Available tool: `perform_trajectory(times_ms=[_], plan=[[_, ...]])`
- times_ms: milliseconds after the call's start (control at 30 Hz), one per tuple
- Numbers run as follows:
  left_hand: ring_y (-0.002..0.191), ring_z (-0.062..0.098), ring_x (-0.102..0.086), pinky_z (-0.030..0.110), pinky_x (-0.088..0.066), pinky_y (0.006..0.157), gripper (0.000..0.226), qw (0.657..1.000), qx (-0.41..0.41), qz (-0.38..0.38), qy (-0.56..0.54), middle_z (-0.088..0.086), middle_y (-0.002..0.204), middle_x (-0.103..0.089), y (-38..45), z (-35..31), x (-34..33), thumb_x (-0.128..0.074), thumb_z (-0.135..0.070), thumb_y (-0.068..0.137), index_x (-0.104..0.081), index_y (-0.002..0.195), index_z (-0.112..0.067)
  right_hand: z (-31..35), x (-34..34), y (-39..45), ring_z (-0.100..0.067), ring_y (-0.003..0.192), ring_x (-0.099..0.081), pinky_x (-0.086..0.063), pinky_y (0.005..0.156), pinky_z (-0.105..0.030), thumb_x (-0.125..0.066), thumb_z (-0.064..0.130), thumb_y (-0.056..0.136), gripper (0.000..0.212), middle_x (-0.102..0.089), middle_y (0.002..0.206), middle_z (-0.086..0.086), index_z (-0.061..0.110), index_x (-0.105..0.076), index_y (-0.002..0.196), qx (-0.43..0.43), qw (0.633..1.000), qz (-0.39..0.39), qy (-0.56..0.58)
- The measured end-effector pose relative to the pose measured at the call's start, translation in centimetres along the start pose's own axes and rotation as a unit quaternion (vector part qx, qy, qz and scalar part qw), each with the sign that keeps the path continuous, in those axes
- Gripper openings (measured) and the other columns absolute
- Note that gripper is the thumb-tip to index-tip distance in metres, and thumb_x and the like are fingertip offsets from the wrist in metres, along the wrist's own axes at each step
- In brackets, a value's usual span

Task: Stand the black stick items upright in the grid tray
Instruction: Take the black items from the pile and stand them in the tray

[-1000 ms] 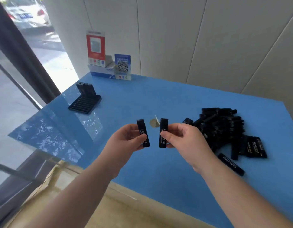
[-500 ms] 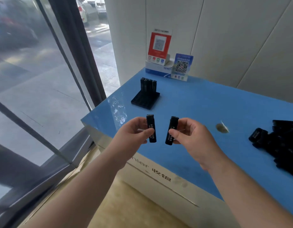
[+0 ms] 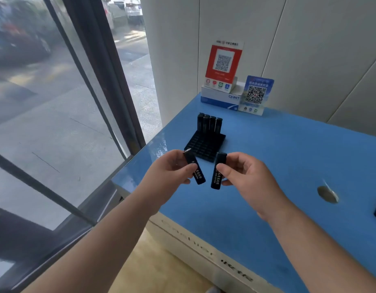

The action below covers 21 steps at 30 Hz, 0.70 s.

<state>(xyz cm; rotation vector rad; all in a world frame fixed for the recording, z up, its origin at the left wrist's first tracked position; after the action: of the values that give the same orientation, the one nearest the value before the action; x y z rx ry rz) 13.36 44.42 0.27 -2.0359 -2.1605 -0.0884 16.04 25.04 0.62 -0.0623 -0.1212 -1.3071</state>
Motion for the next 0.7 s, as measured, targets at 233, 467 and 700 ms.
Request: perform_trajectory(times_ms=[233,467,700], plan=[[0.085,0.017,-0.072,0.034,-0.059,0.079,0.007,0.999,-0.014,0.028,0.036,-0.002,0.089,-0.074,6.5,-0.4,0.9,-0.066,-0.027,0.09,-0.068,0.09,-0.034,0.1,0.1,6.4,-0.017,0.089,-0.071,-0.059,0.074,-0.027,-0.07,0.018,0.093,0.009,-0.076,0.097,0.003,0.024,-0.072,0.1,0.001,1.0,-0.004,-0.011],[0.08,0.011,-0.071,0.03,-0.056,0.078,0.008,0.99,-0.038,0.05,0.124,-0.008,0.086,-0.074,13.4,-1.5,1.6,-0.069,-0.025,0.091,-0.068,0.096,-0.032,-1.9,0.9,10.3,-0.017,0.091,-0.07,-0.058,0.082,-0.036,-0.07,0.021,0.093,0.011,-0.076,0.096,0.006,0.031,-0.073,0.097,-0.036,0.997,-0.067,-0.01],[0.069,-0.006,-0.064,0.005,-0.043,0.062,0.009,0.965,-0.137,0.116,0.189,-0.023,0.075,-0.067,20.4,-3.6,0.3,-0.07,-0.024,0.09,-0.066,0.093,-0.032,-3.0,1.9,12.8,-0.01,0.083,-0.069,-0.058,0.074,-0.025,-0.07,0.016,0.093,0.014,-0.075,0.091,0.007,0.029,-0.072,0.091,-0.048,0.984,-0.172,-0.025]])
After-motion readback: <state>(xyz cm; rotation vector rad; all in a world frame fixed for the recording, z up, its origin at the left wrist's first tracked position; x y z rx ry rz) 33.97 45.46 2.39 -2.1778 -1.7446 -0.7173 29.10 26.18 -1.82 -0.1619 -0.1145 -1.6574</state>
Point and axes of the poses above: each hand's wrist, its own y-axis towards the middle knuckle, its own x-axis out of the back of the hand, z = x × y, the point moved 10 cm from there along y, towards the middle knuckle
